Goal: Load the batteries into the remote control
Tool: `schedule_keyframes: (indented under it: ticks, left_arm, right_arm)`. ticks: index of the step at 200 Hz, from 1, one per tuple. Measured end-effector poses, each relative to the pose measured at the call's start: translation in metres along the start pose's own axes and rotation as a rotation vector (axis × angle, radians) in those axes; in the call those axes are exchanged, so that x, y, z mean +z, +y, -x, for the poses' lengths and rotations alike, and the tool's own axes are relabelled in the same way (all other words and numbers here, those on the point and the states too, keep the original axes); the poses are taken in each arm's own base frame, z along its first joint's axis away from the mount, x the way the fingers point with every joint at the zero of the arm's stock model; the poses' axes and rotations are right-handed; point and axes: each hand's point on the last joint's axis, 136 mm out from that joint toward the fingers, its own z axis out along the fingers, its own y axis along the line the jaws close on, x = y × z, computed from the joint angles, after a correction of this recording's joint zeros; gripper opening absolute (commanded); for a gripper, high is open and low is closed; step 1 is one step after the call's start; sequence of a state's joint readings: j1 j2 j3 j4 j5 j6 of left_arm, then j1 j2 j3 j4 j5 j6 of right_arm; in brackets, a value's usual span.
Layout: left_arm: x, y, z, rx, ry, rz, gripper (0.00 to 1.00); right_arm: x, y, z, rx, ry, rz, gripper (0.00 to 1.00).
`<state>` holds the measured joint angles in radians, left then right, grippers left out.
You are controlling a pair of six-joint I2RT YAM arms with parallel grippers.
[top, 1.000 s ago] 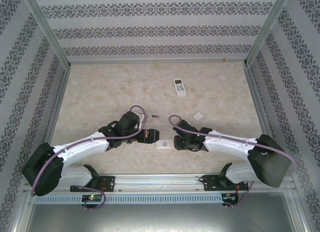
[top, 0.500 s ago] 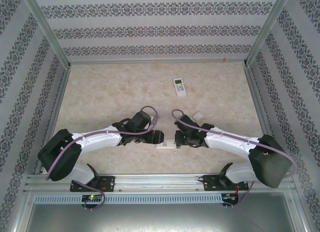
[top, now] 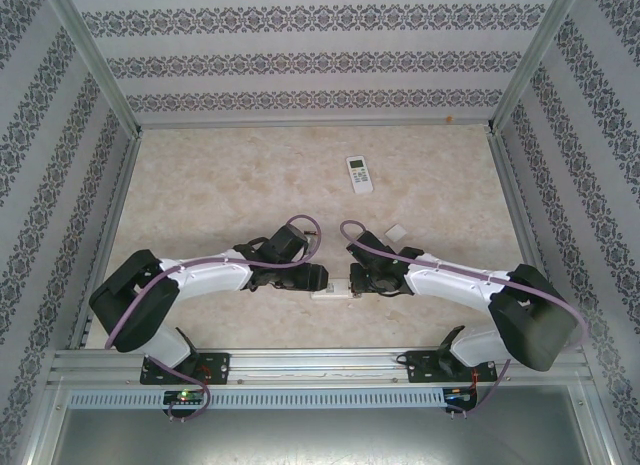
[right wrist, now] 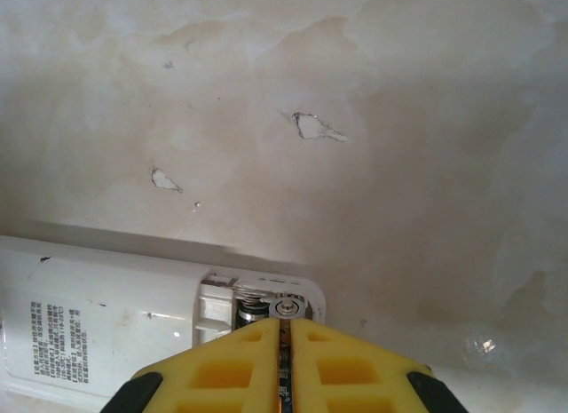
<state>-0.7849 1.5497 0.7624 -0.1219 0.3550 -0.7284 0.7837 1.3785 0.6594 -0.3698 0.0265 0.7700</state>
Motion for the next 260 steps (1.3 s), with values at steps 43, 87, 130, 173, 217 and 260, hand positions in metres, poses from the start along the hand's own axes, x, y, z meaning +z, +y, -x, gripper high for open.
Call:
schedule_keyframes:
  ticks: [43,87,130,173,217,260]
  left_arm:
    - [0.005,-0.002,-0.005,-0.039,0.013,-0.011,0.5]
    - [0.008,0.0,-0.01,-0.077,0.01,-0.001,0.47]
    - [0.009,-0.001,-0.014,-0.078,0.011,0.008,0.48]
    - [0.009,0.004,-0.011,-0.073,-0.011,0.036,0.49]
    - [0.009,0.007,-0.011,-0.068,-0.014,0.052,0.49]
    - [0.008,0.006,-0.01,-0.06,-0.015,0.049,0.49]
  right_arm:
    - [0.006,0.008,-0.009,0.025,0.027,0.011,0.1]
    - [0.009,0.014,-0.01,0.062,0.028,-0.003,0.07]
    - [0.006,0.014,-0.009,0.062,0.029,-0.008,0.1]
    - [-0.023,0.022,-0.004,0.026,0.012,0.017,0.16]
    - [-0.046,0.009,0.012,0.095,-0.09,0.036,0.26]
    - [-0.026,-0.023,0.001,0.197,-0.045,-0.012,0.27]
